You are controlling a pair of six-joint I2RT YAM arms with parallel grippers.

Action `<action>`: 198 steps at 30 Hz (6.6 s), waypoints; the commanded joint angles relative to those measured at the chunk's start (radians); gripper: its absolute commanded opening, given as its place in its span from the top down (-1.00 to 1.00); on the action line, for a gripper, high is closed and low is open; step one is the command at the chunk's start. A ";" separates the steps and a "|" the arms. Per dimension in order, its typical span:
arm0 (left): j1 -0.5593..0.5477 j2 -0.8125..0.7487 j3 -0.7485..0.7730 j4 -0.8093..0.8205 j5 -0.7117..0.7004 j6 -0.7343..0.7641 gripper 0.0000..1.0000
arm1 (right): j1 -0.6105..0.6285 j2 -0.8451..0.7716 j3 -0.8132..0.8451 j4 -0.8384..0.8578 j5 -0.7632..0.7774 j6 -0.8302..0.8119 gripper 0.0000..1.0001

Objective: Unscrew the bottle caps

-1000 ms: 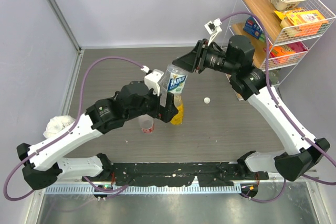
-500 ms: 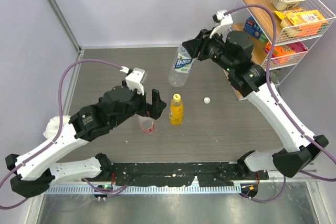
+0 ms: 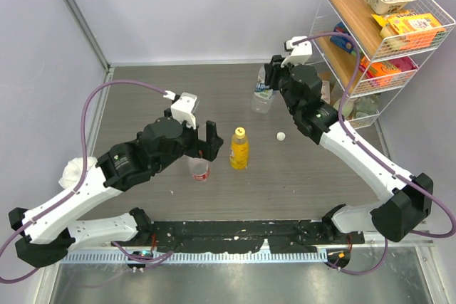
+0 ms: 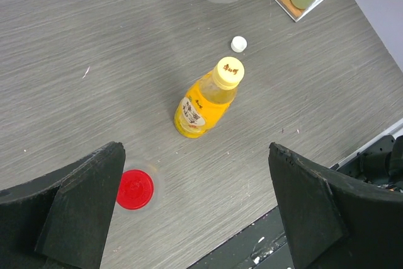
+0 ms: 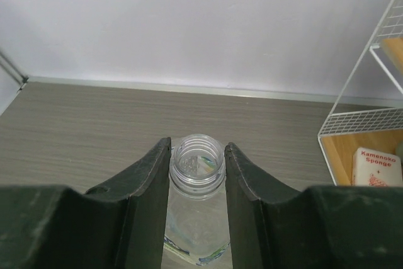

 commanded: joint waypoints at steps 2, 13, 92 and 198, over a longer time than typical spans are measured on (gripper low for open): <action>-0.004 0.013 0.012 0.019 -0.017 0.028 -0.99 | 0.008 0.001 -0.007 0.199 0.099 -0.066 0.97; -0.002 0.005 0.012 0.030 -0.025 0.066 -0.99 | 0.008 0.167 0.009 0.271 0.196 -0.111 0.97; -0.004 0.016 0.033 -0.153 -0.059 -0.102 -0.99 | 0.275 -0.034 0.012 -0.422 -0.222 0.062 -0.83; -0.004 0.045 -0.030 0.015 0.331 -0.001 -0.85 | -0.199 -0.069 0.254 -0.333 -1.350 0.376 0.97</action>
